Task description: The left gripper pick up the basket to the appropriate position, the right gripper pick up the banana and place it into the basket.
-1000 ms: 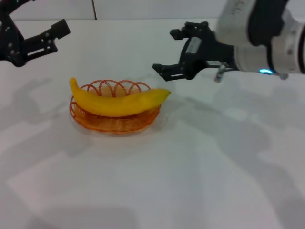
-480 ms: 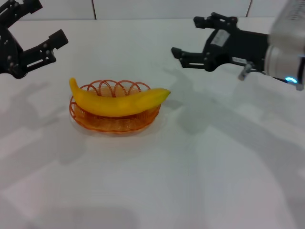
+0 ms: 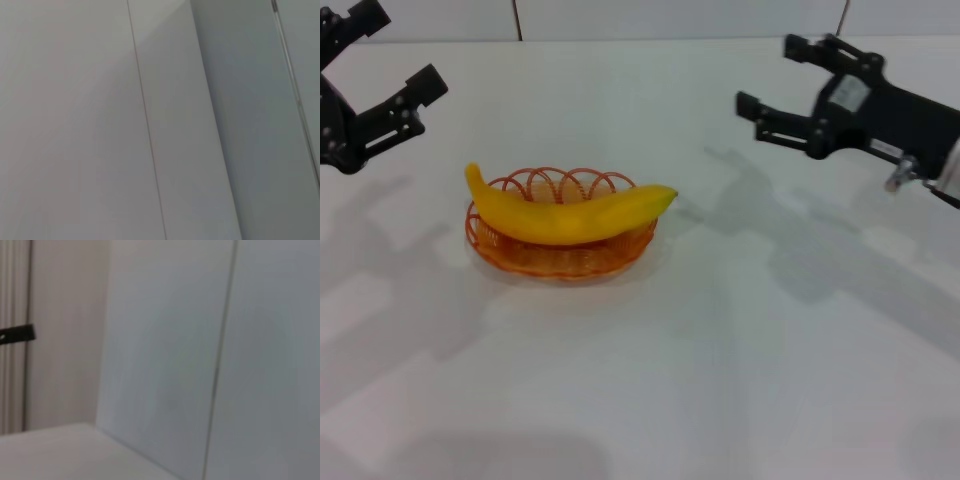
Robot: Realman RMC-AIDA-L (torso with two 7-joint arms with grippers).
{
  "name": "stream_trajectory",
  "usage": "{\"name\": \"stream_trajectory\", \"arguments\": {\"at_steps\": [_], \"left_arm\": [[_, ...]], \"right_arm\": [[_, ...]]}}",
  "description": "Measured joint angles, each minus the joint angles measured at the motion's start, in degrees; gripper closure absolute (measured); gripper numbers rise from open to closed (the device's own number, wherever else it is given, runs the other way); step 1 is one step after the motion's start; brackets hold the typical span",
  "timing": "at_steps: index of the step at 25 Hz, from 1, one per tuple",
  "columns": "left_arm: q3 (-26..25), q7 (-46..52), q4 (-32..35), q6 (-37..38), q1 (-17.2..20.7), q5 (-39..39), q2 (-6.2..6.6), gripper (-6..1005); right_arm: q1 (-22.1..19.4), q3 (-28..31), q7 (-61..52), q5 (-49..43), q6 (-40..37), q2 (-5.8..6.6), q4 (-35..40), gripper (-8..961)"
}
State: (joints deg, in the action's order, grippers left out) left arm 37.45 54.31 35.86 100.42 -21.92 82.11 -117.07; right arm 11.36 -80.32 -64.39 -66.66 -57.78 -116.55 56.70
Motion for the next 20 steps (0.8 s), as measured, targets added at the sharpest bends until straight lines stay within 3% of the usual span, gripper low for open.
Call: {"name": "stream_trajectory", "arguments": {"at_steps": [5,8,13,17,20], "left_arm": [[0.4,-0.1,-0.4,0.0,0.0,0.1,0.03,108],[1.1,0.2,-0.4,0.4,-0.1,1.3,0.29,108],[2.0,0.5,2.3,2.7,0.3,6.5,0.64,108],[2.0,2.6,10.1,8.7,2.4,14.1,0.80,108],[1.8,4.2,13.3,10.0,3.4,16.1,0.79,108]], "right_arm": [[1.3,3.6,8.6,4.4,-4.9,0.05,-8.4,59],[1.8,5.0,9.3,4.2,-8.4,0.80,-10.2,59],[2.5,5.4,9.4,2.7,-17.1,4.99,-12.9,59],[4.8,6.0,9.1,0.9,-25.7,8.69,-17.5,59],[6.3,7.0,8.2,-1.8,-30.9,10.57,-20.1,59]]}}
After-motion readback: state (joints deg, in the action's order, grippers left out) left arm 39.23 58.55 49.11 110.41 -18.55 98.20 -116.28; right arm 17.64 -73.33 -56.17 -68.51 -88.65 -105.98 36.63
